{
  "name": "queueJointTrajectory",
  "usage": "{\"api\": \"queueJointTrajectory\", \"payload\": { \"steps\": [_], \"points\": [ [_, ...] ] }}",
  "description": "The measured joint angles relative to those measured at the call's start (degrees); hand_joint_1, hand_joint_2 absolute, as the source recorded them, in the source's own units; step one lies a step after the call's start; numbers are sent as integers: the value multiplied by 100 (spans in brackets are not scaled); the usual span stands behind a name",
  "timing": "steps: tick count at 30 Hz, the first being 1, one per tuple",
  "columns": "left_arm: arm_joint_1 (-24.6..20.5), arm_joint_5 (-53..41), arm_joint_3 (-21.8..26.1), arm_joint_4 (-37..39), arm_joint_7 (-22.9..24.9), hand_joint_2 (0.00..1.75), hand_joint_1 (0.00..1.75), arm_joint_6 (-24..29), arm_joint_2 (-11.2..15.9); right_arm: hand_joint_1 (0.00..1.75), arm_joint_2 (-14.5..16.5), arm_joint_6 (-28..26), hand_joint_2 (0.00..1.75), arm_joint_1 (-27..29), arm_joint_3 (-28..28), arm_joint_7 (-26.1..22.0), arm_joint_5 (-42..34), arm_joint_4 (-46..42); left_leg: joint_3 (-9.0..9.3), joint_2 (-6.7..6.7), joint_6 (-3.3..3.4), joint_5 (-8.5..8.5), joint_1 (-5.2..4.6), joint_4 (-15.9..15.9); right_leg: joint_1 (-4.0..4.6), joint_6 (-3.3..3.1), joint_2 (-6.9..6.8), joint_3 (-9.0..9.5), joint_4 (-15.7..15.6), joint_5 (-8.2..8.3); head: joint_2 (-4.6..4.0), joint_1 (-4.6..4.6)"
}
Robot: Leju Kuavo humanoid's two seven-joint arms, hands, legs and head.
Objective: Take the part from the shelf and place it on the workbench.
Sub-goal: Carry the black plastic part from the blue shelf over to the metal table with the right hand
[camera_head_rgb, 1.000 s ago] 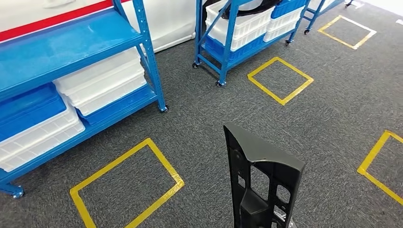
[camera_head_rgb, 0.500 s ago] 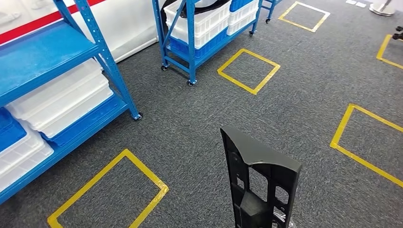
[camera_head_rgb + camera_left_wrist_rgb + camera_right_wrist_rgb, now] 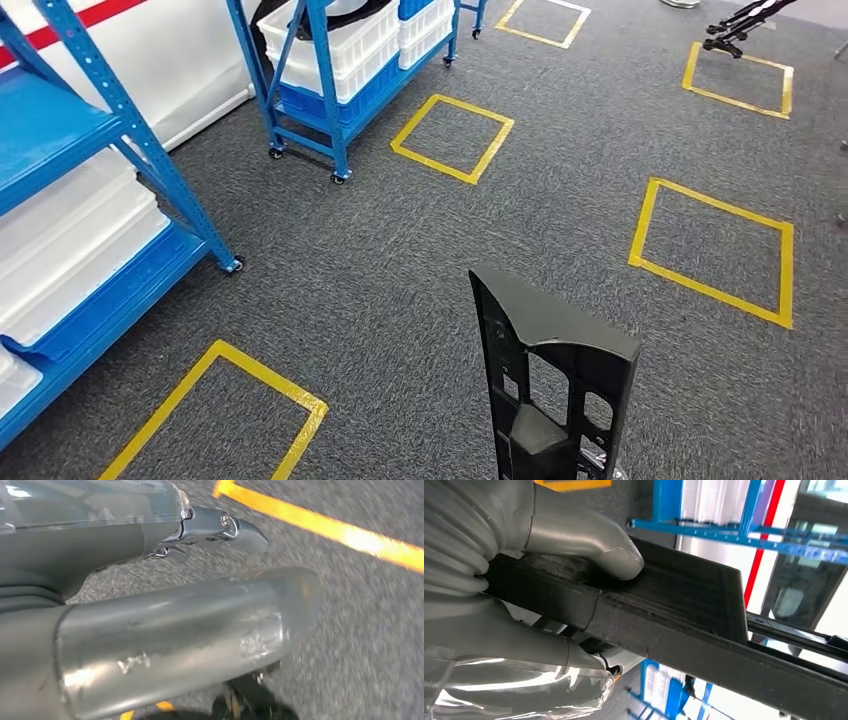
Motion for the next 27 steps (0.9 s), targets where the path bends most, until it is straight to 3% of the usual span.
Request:
{"api": "queueJointTrajectory", "payload": {
  "steps": [2, 3, 5, 6, 8, 9, 10, 12, 13, 15, 16, 18, 19, 20, 21, 23, 25, 27],
  "points": [
    [-11, -4, 0, 0, -1, 0, 0, -3, -10, 175, 3, 32, 175, -4, -40, -1, 22, -23, 45, 123, -36, -31, -19, -1, 70, -78, -202, 358, -645, 173, 0, 0],
    [-17, -11, 0, 0, -1, 0, 0, -3, -15, 175, 7, 61, 175, -3, -66, -1, 37, -36, 65, 177, -62, -43, -22, -3, 103, -108, -249, 420, -779, 182, 0, 0],
    [-44, -140, -21, 0, 31, 0, 0, 46, -61, 175, 13, 177, 175, 1, -108, 8, 75, -49, 97, 272, -119, -58, -22, -19, 115, -150, -124, 412, -829, 211, 0, -1],
    [-71, -254, -57, 0, 82, 0, 0, 121, -108, 175, 13, 238, 175, -6, -116, 24, 104, -44, 105, 212, -151, -81, -16, -3, 98, -165, -59, 426, -874, 239, 0, -1],
    [-157, -449, -157, 1, 257, 0, 0, 386, -277, 175, 13, 314, 175, -103, -89, 101, 178, -19, -1, -119, -210, -262, -6, 270, 46, -198, 70, 459, -966, 300, 0, -1],
    [-209, -473, -192, 4, 347, 0, 0, 527, -365, 175, 13, 305, 175, -185, -60, 152, 213, 9, -144, -312, -228, -422, 6, 579, 38, -203, 128, 460, -980, 311, 0, -1],
    [-262, -459, -211, 8, 417, 0, 0, 646, -450, 175, 12, 276, 175, -276, -26, 200, 237, 45, -328, -424, -245, -595, 12, 959, 34, -211, 193, 455, -980, 316, 0, -1],
    [-345, -391, -218, 27, 470, 0, 0, 775, -574, 175, 11, 180, 175, -408, 46, 260, 242, 135, -625, -481, -276, -750, 27, 1537, 32, -212, 340, 454, -966, 315, 0, -1],
    [-373, -356, -220, 37, 458, 0, 0, 794, -617, 175, 11, 132, 175, -441, 77, 270, 232, 174, -651, -485, -291, -661, 40, 1547, 28, -207, 424, 457, -951, 311, 0, -1],
    [-405, -310, -228, 51, 420, 0, 0, 802, -681, 175, 11, 79, 175, -477, 137, 275, 211, 234, -433, -560, -317, -235, 85, 975, 9, -170, 607, 455, -887, 282, 0, -1],
    [-413, -295, -233, 56, 406, 0, 0, 802, -701, 175, 11, 69, 175, -490, 162, 275, 205, 256, -292, -688, -322, -74, 103, 631, 5, -137, 691, 436, -836, 260, 0, 0],
    [-430, -278, -243, 61, 379, 0, 0, 801, -723, 175, 12, 65, 175, -517, 196, 277, 193, 291, -139, -905, -272, 23, 117, 218, -4, -60, 837, 353, -746, 238, 0, 0],
    [-437, -274, -248, 63, 370, 0, 0, 801, -731, 175, 18, 62, 175, -526, 208, 277, 186, 304, -131, -943, -231, -7, 103, 186, -14, -20, 897, 309, -730, 249, 0, -1],
    [-445, -270, -252, 63, 360, 0, 0, 802, -736, 175, 26, 59, 175, -530, 216, 277, 181, 314, -128, -895, -180, -2, 96, 161, -29, 18, 961, 273, -733, 270, 0, -1],
    [-453, -269, -256, 63, 357, 0, 0, 802, -738, 175, 34, 54, 175, -526, 224, 276, 178, 323, -125, -829, -135, 22, 92, 139, -44, 45, 952, 253, -725, 275, 0, -1],
    [-461, -269, -265, 63, 354, 0, 0, 803, -751, 175, 50, 32, 175, -539, 232, 276, 168, 342, -108, -690, -54, 63, 96, 88, -32, 74, 681, 133, -502, 144, 0, 0],
    [-450, -272, -271, 63, 356, 0, 0, 810, -765, 175, 66, -12, 175, -591, 240, 280, 148, 368, -104, -531, -10, 68, 79, 65, -16, 91, 316, -188, 133, -182, 0, 1],
    [-435, -272, -274, 63, 361, 0, 0, 821, -768, 175, 87, -61, 175, -624, 260, 283, 125, 402, -103, -356, 7, 51, 53, 65, -28, 106, 196, -510, 741, -390, 0, 0]
  ]
}}
